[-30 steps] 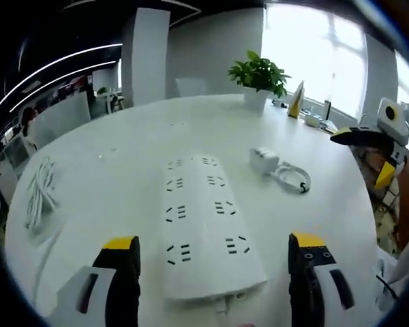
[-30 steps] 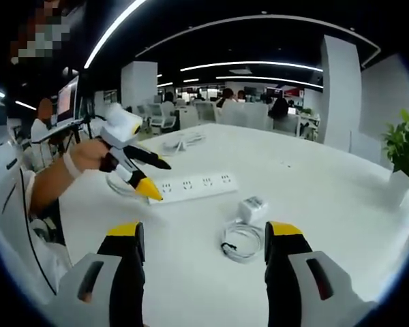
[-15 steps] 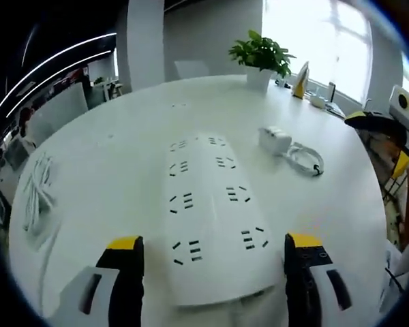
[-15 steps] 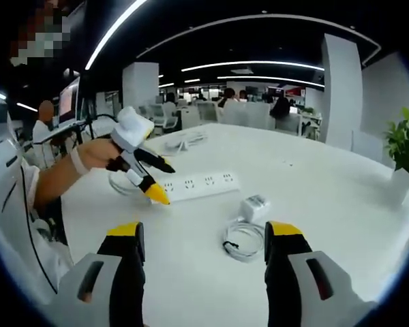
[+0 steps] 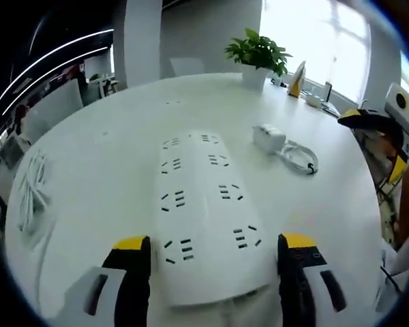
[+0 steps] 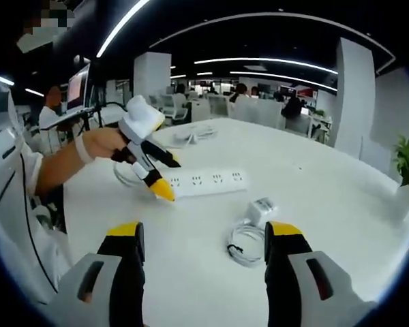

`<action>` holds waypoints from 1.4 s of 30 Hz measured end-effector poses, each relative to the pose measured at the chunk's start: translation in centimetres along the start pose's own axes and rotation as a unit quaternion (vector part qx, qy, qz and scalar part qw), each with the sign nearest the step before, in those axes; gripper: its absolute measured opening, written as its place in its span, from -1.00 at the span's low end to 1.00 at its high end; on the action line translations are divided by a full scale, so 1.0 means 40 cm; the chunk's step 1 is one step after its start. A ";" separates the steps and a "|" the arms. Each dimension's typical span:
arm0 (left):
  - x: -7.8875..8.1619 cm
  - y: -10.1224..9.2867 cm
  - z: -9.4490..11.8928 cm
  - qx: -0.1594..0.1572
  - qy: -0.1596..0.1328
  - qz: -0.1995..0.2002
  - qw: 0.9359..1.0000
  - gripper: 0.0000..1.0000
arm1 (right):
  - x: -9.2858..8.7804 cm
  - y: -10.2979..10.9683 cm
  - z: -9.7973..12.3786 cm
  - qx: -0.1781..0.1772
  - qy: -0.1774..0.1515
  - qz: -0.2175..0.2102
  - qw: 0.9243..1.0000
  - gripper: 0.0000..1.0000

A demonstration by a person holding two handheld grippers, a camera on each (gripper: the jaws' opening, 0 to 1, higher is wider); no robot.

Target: Straighten the power strip on the desk, plug the charger into it

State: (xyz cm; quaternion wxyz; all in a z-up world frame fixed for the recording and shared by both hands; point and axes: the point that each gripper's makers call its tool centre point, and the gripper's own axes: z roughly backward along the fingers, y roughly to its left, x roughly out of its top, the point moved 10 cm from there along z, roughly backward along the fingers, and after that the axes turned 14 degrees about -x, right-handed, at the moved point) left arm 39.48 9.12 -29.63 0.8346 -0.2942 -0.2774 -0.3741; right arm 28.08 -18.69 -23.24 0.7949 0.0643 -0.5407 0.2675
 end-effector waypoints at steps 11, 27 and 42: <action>-0.002 -0.004 -0.007 -0.005 -0.004 -0.012 1.000 0.49 | 0.034 -0.022 -0.037 0.073 -0.026 0.096 0.992 0.35; -0.004 0.000 -0.006 -0.009 -0.013 -0.011 1.000 0.49 | 0.157 -0.080 -0.248 0.191 0.077 0.233 0.950 0.22; -0.006 0.000 -0.006 -0.009 -0.017 -0.010 1.000 0.49 | 0.244 -0.048 -0.439 0.233 0.096 0.427 0.868 0.42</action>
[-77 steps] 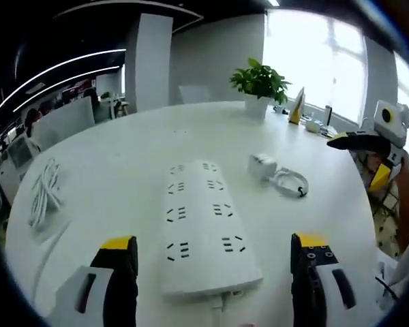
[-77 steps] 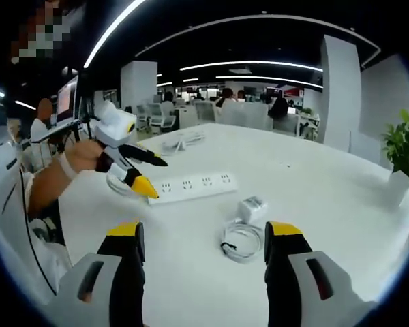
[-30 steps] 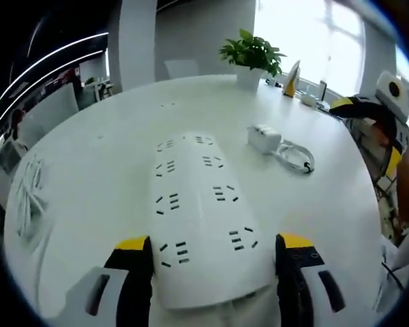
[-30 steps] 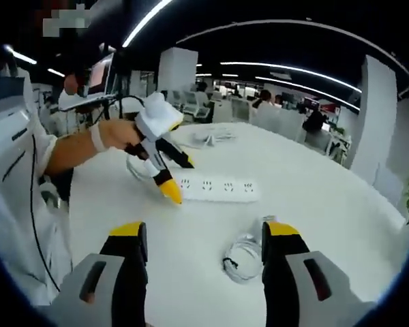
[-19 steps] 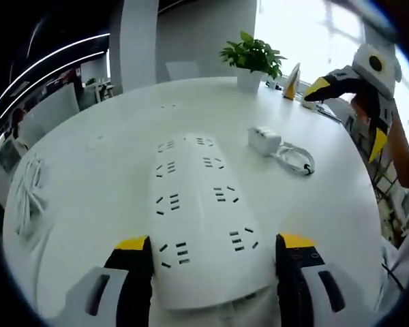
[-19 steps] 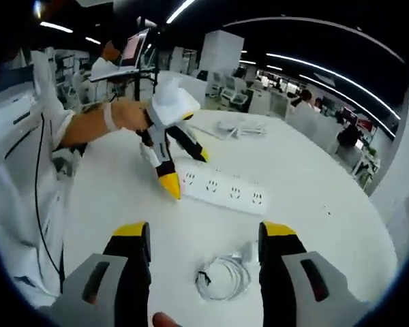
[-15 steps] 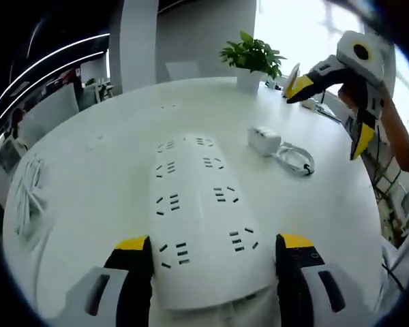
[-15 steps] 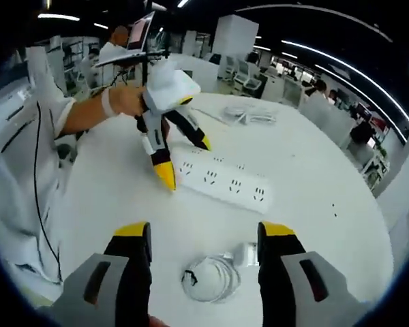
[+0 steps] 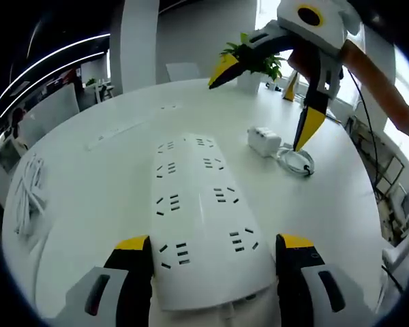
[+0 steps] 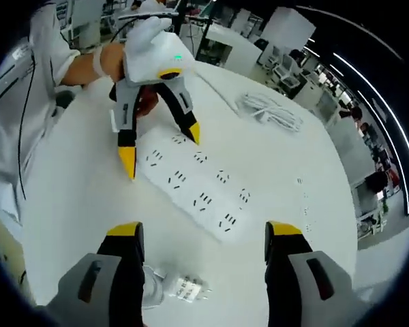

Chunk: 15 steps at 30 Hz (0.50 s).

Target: Straighten the power strip on the desk, plug the charger into it

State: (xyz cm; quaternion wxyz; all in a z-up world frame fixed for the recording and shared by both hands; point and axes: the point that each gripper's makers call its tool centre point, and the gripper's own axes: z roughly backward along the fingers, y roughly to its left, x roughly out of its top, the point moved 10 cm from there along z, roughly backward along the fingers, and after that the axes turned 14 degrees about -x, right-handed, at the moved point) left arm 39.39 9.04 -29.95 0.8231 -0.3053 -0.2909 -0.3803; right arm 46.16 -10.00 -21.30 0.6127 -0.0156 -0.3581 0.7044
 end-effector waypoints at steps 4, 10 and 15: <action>0.000 0.003 -0.003 -0.004 -0.006 -0.003 1.000 0.50 | 0.017 -0.017 -0.036 0.004 0.003 0.025 1.000 0.43; 0.001 0.004 -0.008 -0.004 -0.010 -0.003 1.000 0.49 | 0.021 -0.045 -0.113 0.040 0.032 0.111 0.993 0.45; 0.000 0.004 -0.009 -0.007 -0.015 -0.002 1.000 0.49 | 0.033 -0.058 -0.180 0.060 0.051 0.156 0.985 0.45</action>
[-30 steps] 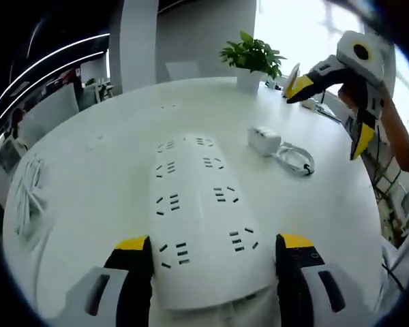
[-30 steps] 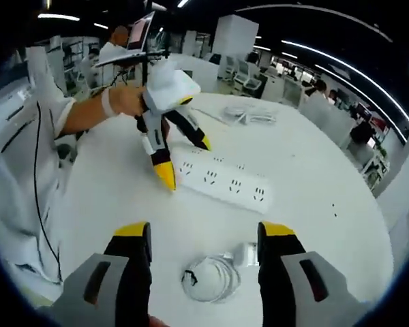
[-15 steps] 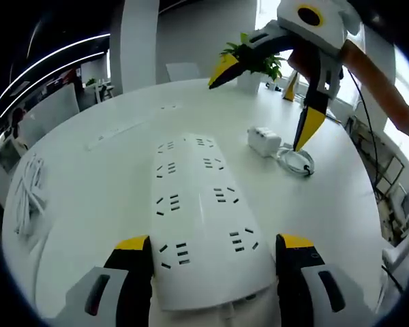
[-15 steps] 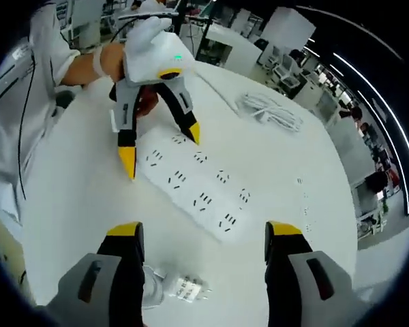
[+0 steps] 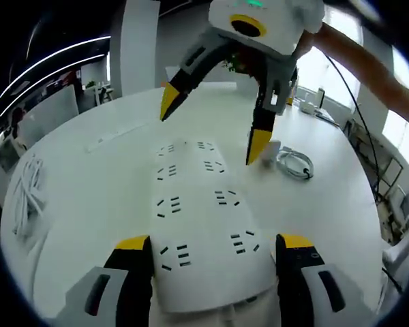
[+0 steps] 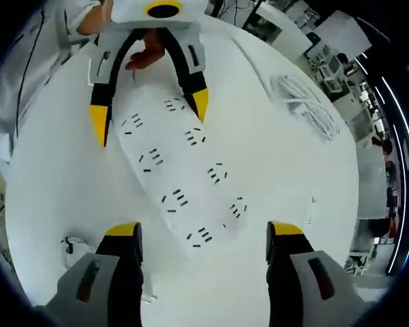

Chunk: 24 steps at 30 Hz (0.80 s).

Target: Straighten the power strip on the desk, plug the charger into it

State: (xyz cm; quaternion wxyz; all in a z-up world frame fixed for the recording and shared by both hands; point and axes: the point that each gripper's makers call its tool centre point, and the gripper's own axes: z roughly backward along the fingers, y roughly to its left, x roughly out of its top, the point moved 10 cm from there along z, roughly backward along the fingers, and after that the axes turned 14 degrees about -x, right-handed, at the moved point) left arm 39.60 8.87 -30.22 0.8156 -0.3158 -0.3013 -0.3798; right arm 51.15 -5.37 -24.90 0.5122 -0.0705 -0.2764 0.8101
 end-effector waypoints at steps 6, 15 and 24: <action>-0.002 0.001 -0.001 -0.002 -0.008 -0.001 1.000 0.49 | 0.012 -0.002 -0.038 0.029 0.008 0.012 0.999 0.40; 0.001 0.000 -0.002 -0.002 -0.006 -0.001 1.000 0.49 | 0.030 -0.010 -0.068 0.064 0.025 0.079 0.995 0.35; 0.002 0.000 -0.005 -0.002 -0.005 -0.003 1.000 0.49 | 0.053 0.008 -0.077 0.085 0.030 0.129 0.988 0.28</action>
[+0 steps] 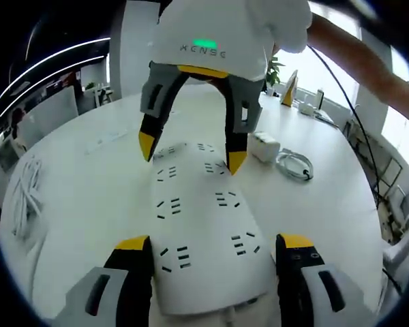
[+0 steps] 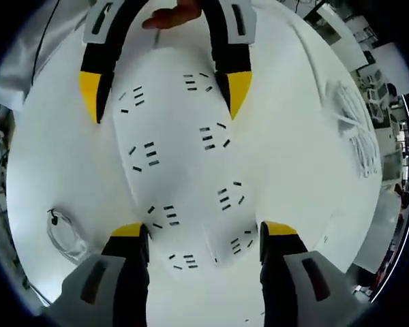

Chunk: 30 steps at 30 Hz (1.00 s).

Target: Straighten the power strip on the desk, plug the charger into it

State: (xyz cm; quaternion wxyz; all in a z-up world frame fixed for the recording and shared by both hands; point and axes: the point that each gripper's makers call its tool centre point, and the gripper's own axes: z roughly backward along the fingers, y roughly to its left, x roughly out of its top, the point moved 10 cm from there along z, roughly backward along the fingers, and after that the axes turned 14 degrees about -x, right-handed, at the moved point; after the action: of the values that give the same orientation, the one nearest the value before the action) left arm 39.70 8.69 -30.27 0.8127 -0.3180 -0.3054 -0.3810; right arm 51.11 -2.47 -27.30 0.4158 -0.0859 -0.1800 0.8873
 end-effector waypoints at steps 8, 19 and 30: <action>0.002 0.000 -0.002 0.002 0.004 0.000 1.000 0.49 | 0.014 0.012 0.002 0.015 0.001 0.007 1.000 0.28; 0.007 0.002 -0.002 0.002 0.018 -0.002 1.000 0.50 | 0.006 0.012 0.003 0.017 -0.021 -0.002 1.000 0.28; 0.006 0.005 -0.002 0.000 0.018 -0.005 1.000 0.50 | 0.023 0.008 -0.004 0.029 -0.002 0.031 0.999 0.26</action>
State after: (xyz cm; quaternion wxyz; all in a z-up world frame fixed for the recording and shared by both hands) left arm 40.00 8.62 -30.21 0.8162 -0.3095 -0.2919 -0.3909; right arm 50.36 -1.92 -27.58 0.3899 -0.0778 -0.1526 0.9048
